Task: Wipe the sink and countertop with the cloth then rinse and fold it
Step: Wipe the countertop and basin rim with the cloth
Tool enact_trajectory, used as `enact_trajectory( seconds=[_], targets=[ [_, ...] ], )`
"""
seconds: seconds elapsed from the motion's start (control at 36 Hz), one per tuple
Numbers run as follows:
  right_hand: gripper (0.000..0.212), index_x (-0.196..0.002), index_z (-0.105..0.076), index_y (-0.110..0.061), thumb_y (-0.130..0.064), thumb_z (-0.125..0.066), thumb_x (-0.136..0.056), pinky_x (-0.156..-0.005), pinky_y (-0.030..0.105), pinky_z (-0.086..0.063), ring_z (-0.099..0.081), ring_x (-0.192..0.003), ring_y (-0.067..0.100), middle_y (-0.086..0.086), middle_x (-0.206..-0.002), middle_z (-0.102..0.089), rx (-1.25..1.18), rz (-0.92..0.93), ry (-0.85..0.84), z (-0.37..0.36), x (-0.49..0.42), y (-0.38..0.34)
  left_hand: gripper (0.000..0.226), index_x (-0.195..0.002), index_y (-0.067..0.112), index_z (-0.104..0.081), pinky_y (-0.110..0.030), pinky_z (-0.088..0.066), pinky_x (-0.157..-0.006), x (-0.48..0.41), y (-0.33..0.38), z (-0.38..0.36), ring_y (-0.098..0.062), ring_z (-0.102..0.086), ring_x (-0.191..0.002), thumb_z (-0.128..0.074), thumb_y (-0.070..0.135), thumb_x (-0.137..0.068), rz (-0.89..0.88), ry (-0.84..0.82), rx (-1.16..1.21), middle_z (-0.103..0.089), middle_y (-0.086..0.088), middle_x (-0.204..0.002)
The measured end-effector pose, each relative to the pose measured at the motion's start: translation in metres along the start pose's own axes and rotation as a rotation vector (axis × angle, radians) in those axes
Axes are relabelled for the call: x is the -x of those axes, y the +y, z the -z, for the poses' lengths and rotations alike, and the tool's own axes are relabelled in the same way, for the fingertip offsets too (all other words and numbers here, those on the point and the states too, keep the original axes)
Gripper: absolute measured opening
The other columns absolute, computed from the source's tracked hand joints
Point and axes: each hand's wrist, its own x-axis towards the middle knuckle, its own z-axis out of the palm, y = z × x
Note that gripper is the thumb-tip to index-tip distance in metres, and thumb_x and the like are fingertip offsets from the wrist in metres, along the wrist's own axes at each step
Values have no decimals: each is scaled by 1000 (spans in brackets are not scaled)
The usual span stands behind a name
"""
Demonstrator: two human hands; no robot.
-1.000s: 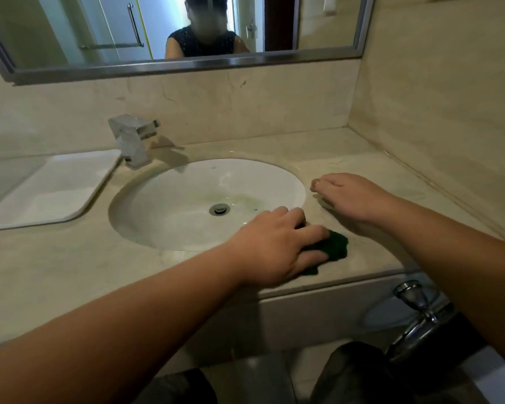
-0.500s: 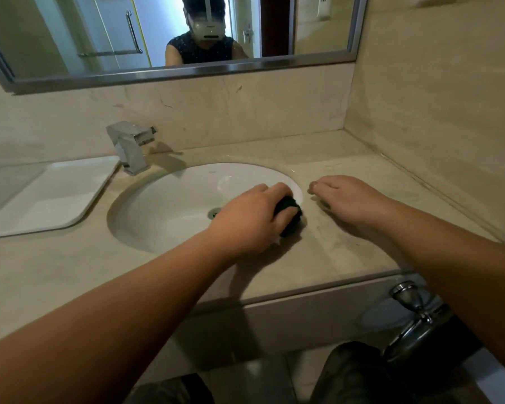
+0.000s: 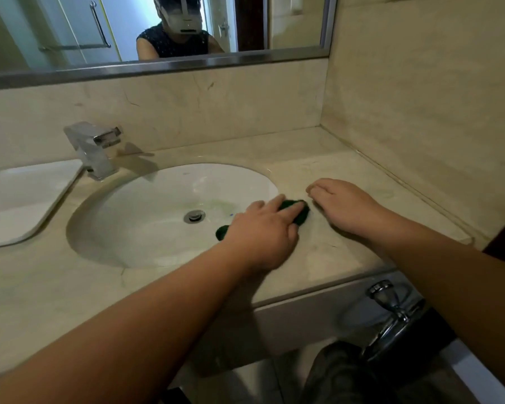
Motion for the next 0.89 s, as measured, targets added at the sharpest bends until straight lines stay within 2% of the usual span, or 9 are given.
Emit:
enact_trajectory(
  seconds=[0.08, 0.19, 0.33, 0.47, 0.56, 0.67, 0.72, 0.81, 0.89],
  targets=[
    [41, -108, -69, -12, -37, -38, -105, -94, 43, -51, -63, -100, 27, 7, -108, -71, 1, 7, -12, -2, 1, -3, 56, -161, 32, -36, -43, -46, -111, -6, -31, 6, -39, -56, -131, -32, 38, -106, 156, -5, 179, -52, -13, -155],
    [43, -107, -69, -8, -37, -37, -106, -94, 42, -52, -64, -99, 28, 9, -107, -71, 3, 30, -36, -9, 0, -13, 48, -155, 22, -49, -29, -40, -103, 17, -76, 24, -27, -53, -138, -38, 16, -109, 313, -12, 185, -55, -7, -155],
    [43, -108, -68, -9, -38, -37, -105, -93, 41, -52, -63, -98, 27, 9, -107, -70, -23, 64, -46, -21, -8, -44, 38, -147, 30, -57, -20, -42, -76, 69, -94, 60, -3, -58, -92, -42, 28, -112, 144, 193, 362, -64, 7, -118],
    [42, -108, -69, -10, -41, -40, -104, -94, 42, -51, -63, -99, 27, 8, -108, -70, -102, 89, -67, -42, -17, -82, 47, -156, 53, -33, -34, -41, -109, 132, -92, 58, -7, -47, -125, -34, 52, -110, -206, -114, 89, -45, 14, -144],
    [43, -109, -68, -8, -41, -40, -106, -94, 43, -51, -62, -100, 29, 9, -109, -69, -109, 134, -112, -54, -20, -107, 50, -161, 56, -17, -43, -34, -111, 142, -100, 39, -16, -38, -129, -23, 55, -111, -210, -141, -105, -35, 8, -156],
    [45, -114, -68, -11, -43, -37, -107, -95, 41, -49, -61, -105, 28, 8, -115, -69, -32, 194, -177, -76, -27, -128, 53, -162, 53, -15, -47, -40, -105, 133, -119, 34, -21, -46, -117, -16, 57, -109, -171, -90, -105, -44, 6, -148],
    [46, -116, -68, -12, -44, -36, -107, -96, 42, -49, -61, -106, 28, 9, -117, -70, 3, 211, -195, -87, -31, -134, 53, -162, 51, -18, -46, -42, -104, 127, -130, 34, -19, -49, -108, -17, 56, -109, -120, -130, -62, -51, 6, -140],
    [47, -117, -68, -12, -44, -36, -106, -99, 44, -49, -61, -107, 28, 9, -118, -70, 22, 216, -225, -93, -38, -138, 49, -157, 43, -38, -43, -43, -113, 118, -142, 42, -17, -56, -119, -28, 52, -111, 14, -221, 122, -60, 7, -139],
    [47, -112, -68, -13, -47, -36, -104, -96, 44, -50, -62, -103, 26, 7, -114, -70, 23, 206, -244, -92, -53, -141, 43, -151, 38, -51, -37, -45, -108, 104, -157, 57, -18, -60, -123, -35, 45, -112, 64, -228, 42, -64, 5, -139]
  ],
)
